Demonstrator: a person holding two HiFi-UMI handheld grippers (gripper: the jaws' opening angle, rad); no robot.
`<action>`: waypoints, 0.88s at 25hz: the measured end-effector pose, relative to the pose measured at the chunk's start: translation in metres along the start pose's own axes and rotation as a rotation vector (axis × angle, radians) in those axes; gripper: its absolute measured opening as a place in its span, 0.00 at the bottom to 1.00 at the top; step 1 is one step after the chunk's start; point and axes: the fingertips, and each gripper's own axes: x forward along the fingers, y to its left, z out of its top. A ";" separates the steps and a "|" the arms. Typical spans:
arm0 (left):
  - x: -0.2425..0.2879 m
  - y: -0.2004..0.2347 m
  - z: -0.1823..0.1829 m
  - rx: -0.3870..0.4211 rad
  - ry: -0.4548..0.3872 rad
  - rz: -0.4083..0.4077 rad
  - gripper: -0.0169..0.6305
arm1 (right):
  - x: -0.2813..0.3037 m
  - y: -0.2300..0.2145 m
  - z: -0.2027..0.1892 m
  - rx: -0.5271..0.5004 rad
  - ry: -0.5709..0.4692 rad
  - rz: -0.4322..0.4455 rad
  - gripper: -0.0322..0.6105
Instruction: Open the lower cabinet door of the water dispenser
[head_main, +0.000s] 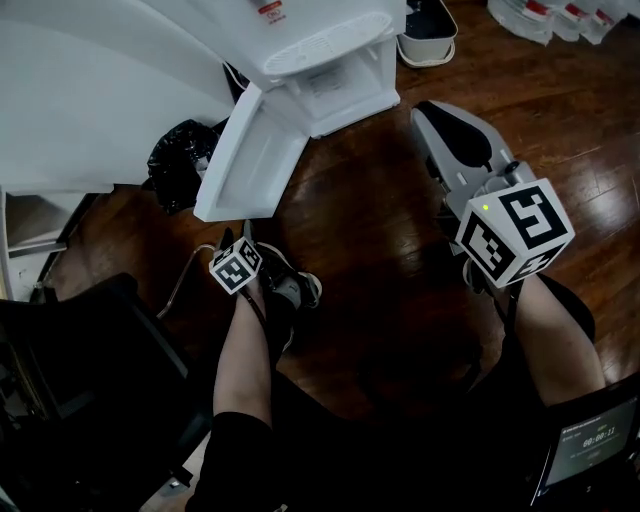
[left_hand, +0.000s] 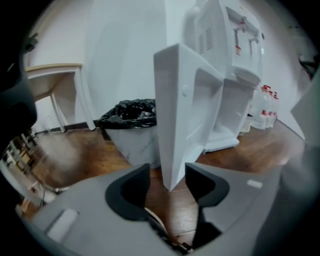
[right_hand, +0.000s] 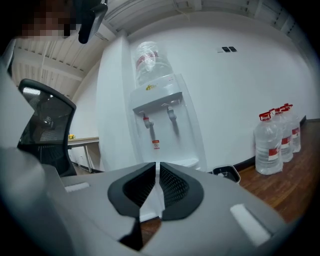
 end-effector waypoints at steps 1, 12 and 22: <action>0.008 -0.001 0.000 0.051 0.011 -0.023 0.43 | 0.001 0.000 -0.002 0.004 0.003 0.004 0.09; 0.033 -0.020 0.006 0.154 0.024 -0.080 0.40 | 0.013 0.004 -0.023 0.044 0.063 0.029 0.09; -0.011 -0.087 -0.037 0.204 0.068 -0.174 0.40 | 0.015 0.007 -0.014 0.049 0.012 0.034 0.09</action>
